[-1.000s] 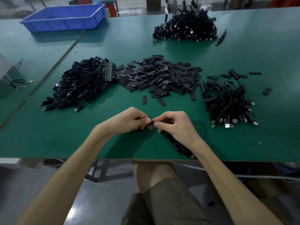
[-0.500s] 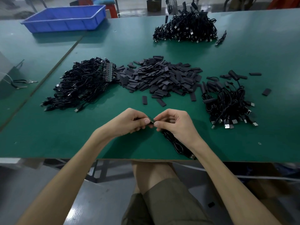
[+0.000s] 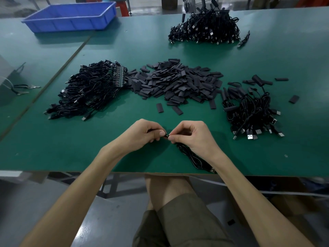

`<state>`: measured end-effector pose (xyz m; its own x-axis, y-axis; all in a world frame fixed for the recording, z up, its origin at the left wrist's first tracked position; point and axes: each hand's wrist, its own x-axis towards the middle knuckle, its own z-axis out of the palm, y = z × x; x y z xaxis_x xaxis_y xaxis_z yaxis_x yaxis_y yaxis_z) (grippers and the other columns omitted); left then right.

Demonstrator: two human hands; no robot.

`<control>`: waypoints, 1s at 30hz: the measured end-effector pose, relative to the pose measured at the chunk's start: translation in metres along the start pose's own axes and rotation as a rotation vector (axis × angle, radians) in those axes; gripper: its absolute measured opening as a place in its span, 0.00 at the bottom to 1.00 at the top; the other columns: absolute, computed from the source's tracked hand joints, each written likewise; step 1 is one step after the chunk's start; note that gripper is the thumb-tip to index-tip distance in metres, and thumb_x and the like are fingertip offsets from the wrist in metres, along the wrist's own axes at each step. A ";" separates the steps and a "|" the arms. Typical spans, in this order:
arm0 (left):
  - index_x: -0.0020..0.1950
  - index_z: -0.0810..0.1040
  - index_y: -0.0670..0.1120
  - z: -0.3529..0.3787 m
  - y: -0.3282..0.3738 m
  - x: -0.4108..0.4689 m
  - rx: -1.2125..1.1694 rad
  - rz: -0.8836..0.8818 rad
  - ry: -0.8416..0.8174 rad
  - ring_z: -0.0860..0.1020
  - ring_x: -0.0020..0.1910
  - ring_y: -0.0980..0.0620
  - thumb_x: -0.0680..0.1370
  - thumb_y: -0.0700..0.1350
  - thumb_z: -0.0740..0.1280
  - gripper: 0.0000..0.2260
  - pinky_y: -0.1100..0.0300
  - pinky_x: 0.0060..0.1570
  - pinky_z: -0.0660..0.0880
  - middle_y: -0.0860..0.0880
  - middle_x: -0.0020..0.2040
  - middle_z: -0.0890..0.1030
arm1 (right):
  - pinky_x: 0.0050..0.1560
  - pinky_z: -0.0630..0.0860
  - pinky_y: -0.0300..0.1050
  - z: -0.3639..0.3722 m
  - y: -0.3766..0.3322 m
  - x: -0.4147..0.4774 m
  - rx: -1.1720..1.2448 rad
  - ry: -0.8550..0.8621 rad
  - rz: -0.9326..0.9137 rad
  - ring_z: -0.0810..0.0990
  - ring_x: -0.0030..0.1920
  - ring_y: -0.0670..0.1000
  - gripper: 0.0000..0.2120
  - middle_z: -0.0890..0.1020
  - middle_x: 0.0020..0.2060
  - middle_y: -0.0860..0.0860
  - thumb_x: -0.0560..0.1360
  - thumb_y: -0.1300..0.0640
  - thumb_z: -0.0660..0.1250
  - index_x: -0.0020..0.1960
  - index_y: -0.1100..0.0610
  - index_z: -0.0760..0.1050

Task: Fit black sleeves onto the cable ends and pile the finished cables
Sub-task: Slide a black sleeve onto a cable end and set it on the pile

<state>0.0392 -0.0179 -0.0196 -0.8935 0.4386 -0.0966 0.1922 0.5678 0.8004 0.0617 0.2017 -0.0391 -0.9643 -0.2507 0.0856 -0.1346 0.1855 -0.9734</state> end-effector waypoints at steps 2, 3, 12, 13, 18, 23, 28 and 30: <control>0.49 0.84 0.49 0.000 0.000 0.001 0.016 0.003 -0.004 0.72 0.31 0.59 0.82 0.42 0.68 0.06 0.68 0.34 0.70 0.58 0.33 0.79 | 0.51 0.84 0.58 0.000 0.000 0.000 -0.007 0.000 0.001 0.87 0.40 0.58 0.05 0.87 0.36 0.54 0.71 0.64 0.80 0.42 0.58 0.85; 0.49 0.84 0.49 0.000 0.000 0.000 0.024 0.007 -0.008 0.72 0.31 0.59 0.82 0.43 0.68 0.06 0.68 0.35 0.70 0.59 0.33 0.79 | 0.51 0.84 0.58 0.000 0.000 0.000 -0.010 -0.002 0.001 0.87 0.40 0.58 0.05 0.87 0.36 0.54 0.71 0.63 0.80 0.42 0.58 0.85; 0.46 0.82 0.59 0.000 0.003 0.000 0.094 0.055 -0.015 0.74 0.32 0.60 0.82 0.46 0.68 0.09 0.68 0.36 0.71 0.62 0.34 0.80 | 0.48 0.84 0.54 0.001 -0.001 0.000 -0.036 -0.003 -0.005 0.86 0.38 0.55 0.05 0.87 0.35 0.53 0.71 0.63 0.80 0.42 0.56 0.85; 0.47 0.82 0.58 0.001 0.003 0.000 0.101 0.055 -0.015 0.74 0.32 0.60 0.82 0.45 0.68 0.08 0.68 0.36 0.71 0.62 0.34 0.80 | 0.48 0.84 0.53 0.000 -0.001 0.000 -0.038 -0.005 -0.004 0.86 0.38 0.55 0.05 0.87 0.35 0.52 0.71 0.63 0.80 0.42 0.56 0.85; 0.48 0.83 0.54 0.002 0.003 0.001 0.118 0.059 -0.009 0.74 0.31 0.60 0.82 0.45 0.68 0.06 0.67 0.36 0.71 0.62 0.34 0.80 | 0.46 0.84 0.49 0.000 -0.002 0.001 -0.052 -0.005 -0.009 0.86 0.37 0.52 0.05 0.87 0.34 0.52 0.70 0.62 0.81 0.41 0.56 0.85; 0.49 0.84 0.53 0.002 0.003 0.001 0.136 0.061 0.001 0.74 0.32 0.60 0.82 0.45 0.68 0.06 0.67 0.36 0.71 0.63 0.34 0.80 | 0.44 0.83 0.45 0.000 -0.003 0.002 -0.064 0.000 -0.013 0.86 0.37 0.50 0.06 0.87 0.34 0.50 0.70 0.62 0.81 0.41 0.54 0.85; 0.48 0.83 0.55 0.003 0.003 0.000 0.126 0.068 0.012 0.74 0.31 0.60 0.82 0.44 0.68 0.07 0.68 0.35 0.70 0.62 0.34 0.81 | 0.45 0.83 0.46 0.001 -0.001 0.002 -0.068 0.002 -0.012 0.86 0.37 0.50 0.06 0.87 0.34 0.50 0.70 0.62 0.81 0.40 0.54 0.85; 0.48 0.84 0.53 0.003 0.001 -0.001 0.120 0.081 0.026 0.74 0.32 0.59 0.82 0.44 0.68 0.07 0.65 0.36 0.72 0.59 0.35 0.81 | 0.46 0.84 0.49 0.000 -0.001 0.001 -0.048 -0.002 -0.012 0.86 0.37 0.52 0.05 0.87 0.35 0.51 0.70 0.61 0.81 0.41 0.55 0.85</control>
<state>0.0420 -0.0154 -0.0203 -0.8829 0.4693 -0.0183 0.3097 0.6109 0.7286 0.0606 0.2009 -0.0384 -0.9622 -0.2546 0.0965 -0.1566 0.2274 -0.9611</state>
